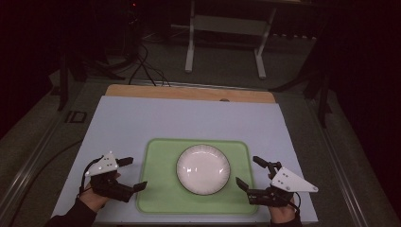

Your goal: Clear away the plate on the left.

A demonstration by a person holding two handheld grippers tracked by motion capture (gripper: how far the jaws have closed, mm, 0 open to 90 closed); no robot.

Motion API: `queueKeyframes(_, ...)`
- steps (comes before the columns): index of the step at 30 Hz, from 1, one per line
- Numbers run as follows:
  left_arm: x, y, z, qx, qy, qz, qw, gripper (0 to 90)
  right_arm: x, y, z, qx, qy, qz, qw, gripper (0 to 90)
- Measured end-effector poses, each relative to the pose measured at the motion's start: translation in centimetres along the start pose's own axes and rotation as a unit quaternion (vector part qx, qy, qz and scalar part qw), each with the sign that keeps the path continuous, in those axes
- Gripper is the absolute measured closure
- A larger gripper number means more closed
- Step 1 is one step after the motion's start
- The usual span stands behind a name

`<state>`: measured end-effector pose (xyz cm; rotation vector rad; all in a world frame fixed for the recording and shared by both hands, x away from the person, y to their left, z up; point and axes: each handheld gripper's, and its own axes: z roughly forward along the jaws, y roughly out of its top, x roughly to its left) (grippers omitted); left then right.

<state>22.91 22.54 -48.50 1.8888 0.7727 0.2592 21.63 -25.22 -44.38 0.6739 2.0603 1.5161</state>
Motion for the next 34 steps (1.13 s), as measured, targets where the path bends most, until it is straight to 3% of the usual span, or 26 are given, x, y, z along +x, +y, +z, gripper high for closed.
queueKeyframes(13,0.60,-0.87,0.16,0.000,0.013,-0.008,0.9999,0.0,-0.19,-0.15,-0.09,0.002,0.010,0.011,0.9999,14.0)
queueKeyframes(24,0.43,-0.54,0.25,-0.009,0.008,-0.005,0.9999,0.0,-0.42,-0.38,0.09,0.008,0.014,0.020,0.9997,14.0)
queueKeyframes(34,0.50,-0.47,0.17,-0.013,0.020,-0.008,0.9997,0.0,-0.46,-0.41,0.12,0.010,0.014,0.021,0.9996,14.0)
